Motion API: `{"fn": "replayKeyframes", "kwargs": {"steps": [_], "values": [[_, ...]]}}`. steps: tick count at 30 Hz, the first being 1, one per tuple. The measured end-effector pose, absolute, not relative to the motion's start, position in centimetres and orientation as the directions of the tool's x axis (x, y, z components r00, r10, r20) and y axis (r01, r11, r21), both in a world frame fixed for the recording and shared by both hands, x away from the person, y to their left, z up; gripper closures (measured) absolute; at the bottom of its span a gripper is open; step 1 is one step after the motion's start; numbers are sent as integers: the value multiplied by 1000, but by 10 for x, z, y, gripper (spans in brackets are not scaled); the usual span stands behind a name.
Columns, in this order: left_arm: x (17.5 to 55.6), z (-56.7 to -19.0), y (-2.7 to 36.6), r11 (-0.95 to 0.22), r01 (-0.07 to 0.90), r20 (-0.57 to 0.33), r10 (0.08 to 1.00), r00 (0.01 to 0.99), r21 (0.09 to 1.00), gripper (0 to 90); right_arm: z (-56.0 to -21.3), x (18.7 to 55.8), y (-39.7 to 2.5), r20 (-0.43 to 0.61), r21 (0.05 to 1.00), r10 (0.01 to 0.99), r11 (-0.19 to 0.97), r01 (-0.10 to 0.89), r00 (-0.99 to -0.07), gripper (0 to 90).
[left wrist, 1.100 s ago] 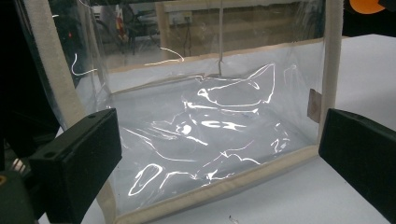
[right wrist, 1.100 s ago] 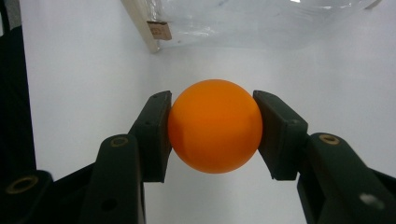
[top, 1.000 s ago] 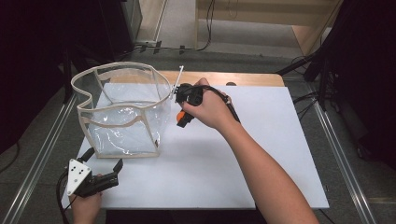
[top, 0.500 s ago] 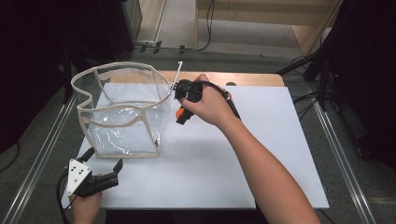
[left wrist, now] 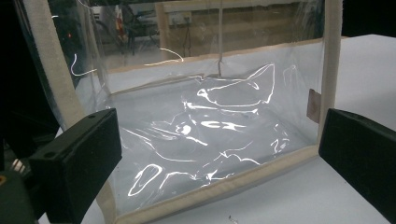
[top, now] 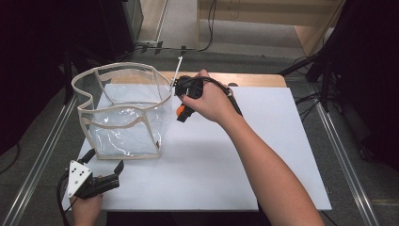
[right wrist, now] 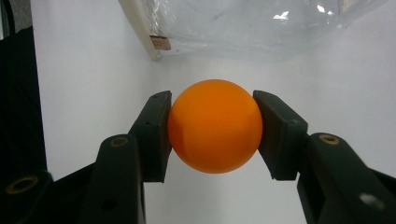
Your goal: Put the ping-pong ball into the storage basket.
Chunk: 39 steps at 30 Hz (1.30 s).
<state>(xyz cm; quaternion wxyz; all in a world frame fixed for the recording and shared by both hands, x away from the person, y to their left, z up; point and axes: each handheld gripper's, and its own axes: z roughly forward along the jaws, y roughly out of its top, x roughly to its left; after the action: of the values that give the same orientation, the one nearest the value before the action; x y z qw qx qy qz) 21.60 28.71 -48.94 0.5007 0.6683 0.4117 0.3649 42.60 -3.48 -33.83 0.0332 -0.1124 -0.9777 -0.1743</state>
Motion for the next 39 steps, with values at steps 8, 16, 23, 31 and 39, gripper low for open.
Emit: {"fn": "replayKeyframes", "kwargs": {"steps": [8, 16, 23, 31, 39], "values": [[216, -489, 287, -160, 184, 76, 915, 396, 970, 0, -333, 429, -35, 105, 329, 209, 915, 233, -972, 480], [216, -489, 287, -159, 184, 74, 915, 396, 970, 0, -326, 431, -35, 102, 328, 208, 916, 230, -973, 481], [216, -489, 287, -158, 185, 73, 915, 397, 970, 0, -319, 431, -33, 101, 330, 205, 916, 228, -973, 481], [216, -489, 288, -157, 184, 73, 915, 396, 970, 0, -309, 433, -32, 94, 320, 199, 922, 219, -975, 481], [216, -489, 288, -156, 184, 72, 915, 396, 970, 0, -301, 434, -31, 91, 322, 192, 923, 211, -977, 481]]}}
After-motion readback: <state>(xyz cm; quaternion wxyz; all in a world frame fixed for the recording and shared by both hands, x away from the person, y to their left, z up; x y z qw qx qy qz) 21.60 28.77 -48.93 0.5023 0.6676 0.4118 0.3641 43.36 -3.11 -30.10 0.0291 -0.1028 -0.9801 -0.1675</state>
